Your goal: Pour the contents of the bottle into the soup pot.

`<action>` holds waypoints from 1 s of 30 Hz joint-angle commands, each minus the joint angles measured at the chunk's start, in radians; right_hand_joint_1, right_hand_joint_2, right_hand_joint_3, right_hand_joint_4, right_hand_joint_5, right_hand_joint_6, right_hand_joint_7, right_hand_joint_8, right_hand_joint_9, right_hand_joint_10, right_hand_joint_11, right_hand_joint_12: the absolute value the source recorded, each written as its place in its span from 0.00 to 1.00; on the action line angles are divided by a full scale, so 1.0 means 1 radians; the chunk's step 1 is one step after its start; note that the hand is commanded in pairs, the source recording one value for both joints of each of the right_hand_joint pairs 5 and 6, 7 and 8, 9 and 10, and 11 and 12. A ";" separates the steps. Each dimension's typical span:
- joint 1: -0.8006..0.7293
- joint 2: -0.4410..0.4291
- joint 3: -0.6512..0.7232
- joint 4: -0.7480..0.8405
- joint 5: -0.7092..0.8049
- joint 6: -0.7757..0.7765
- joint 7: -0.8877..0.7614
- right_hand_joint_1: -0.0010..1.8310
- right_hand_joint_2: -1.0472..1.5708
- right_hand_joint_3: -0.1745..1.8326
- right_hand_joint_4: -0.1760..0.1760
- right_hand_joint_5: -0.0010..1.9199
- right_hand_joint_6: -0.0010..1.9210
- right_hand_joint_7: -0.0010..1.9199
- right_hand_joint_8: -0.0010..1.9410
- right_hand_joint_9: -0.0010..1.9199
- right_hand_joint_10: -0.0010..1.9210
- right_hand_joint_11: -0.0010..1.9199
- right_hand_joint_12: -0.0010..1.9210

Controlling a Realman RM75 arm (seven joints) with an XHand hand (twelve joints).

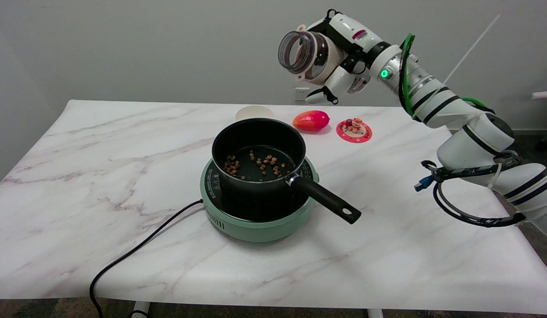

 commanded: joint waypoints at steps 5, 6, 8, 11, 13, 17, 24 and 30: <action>-0.007 0.001 -0.184 0.211 -0.464 -0.125 -0.171 0.84 0.72 0.39 0.50 0.91 0.91 0.97 0.96 0.67 0.67 0.60 0.60; -0.009 -0.003 -0.193 0.211 -0.487 -0.122 -0.173 0.84 0.72 0.38 0.50 0.92 0.92 0.97 0.96 0.67 0.67 0.60 0.60; -0.010 -0.006 -0.207 0.209 -0.522 -0.113 -0.184 0.83 0.73 0.38 0.50 0.93 0.93 0.97 0.96 0.67 0.67 0.61 0.61; -0.010 -0.015 -0.215 0.201 -0.576 -0.081 -0.203 0.83 0.75 0.37 0.50 0.95 0.95 0.98 0.97 0.67 0.67 0.61 0.61; -0.006 -0.016 -0.217 0.194 -0.622 -0.051 -0.203 0.82 0.77 0.35 0.50 0.98 0.98 0.99 0.97 0.68 0.68 0.62 0.62; 0.005 -0.016 -0.206 0.188 -0.732 0.011 -0.192 0.81 0.79 0.33 0.50 0.99 0.99 0.99 0.97 0.68 0.68 0.62 0.62; 0.022 -0.014 -0.171 0.157 -0.802 0.108 -0.179 0.80 0.80 0.32 0.50 1.00 1.00 0.99 0.98 0.68 0.68 0.63 0.63; 0.061 0.021 -0.183 0.117 -0.821 0.125 -0.178 0.80 0.81 0.32 0.50 1.00 1.00 0.99 0.98 0.68 0.68 0.63 0.63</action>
